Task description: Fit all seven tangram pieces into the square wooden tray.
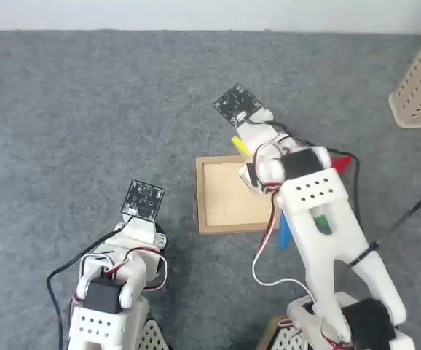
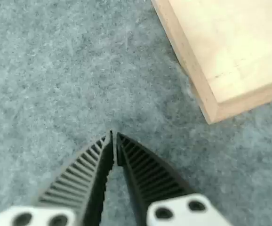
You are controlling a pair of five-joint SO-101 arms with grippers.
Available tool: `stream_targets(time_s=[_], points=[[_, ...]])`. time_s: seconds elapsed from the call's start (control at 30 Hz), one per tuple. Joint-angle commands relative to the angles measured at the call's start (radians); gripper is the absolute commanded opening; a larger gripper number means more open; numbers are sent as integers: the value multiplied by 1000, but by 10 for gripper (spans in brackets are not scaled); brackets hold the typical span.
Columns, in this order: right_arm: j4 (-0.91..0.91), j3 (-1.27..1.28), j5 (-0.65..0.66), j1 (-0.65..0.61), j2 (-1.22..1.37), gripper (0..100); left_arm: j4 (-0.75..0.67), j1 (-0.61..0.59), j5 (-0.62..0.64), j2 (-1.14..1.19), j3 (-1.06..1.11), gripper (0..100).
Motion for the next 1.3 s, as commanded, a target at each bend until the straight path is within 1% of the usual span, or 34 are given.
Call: stream_targets(time_s=[0.0,0.2,0.33,0.47,0.57,0.77,0.83,0.9,1.0,1.07,1.13,1.27], points=[[-128,-5,86,-18,36,6,6,-3,8,-20,-18,12],[-282,-6,281,-42,240,6,6,-3,8,-20,-18,12],[-371,-8,457,-41,351,6,6,-3,8,-20,-18,12],[-389,-8,592,-44,406,7,6,-3,8,-20,-18,12],[-394,-8,655,-38,427,7,6,-3,8,-20,-18,12],[-383,0,666,-41,440,9,6,-3,8,-20,-18,12],[-383,0,631,-36,438,15,6,-3,8,-20,-18,12],[-366,0,603,-36,435,58,6,-3,8,-20,-18,12],[-312,-3,600,-44,429,157,6,-3,8,-20,-18,12],[-305,-6,600,-44,429,196,6,-3,8,-20,-18,12],[-300,-6,600,-44,429,195,6,-3,8,-20,-18,12],[-289,-6,600,-44,421,151,6,-3,8,-20,-18,12]])
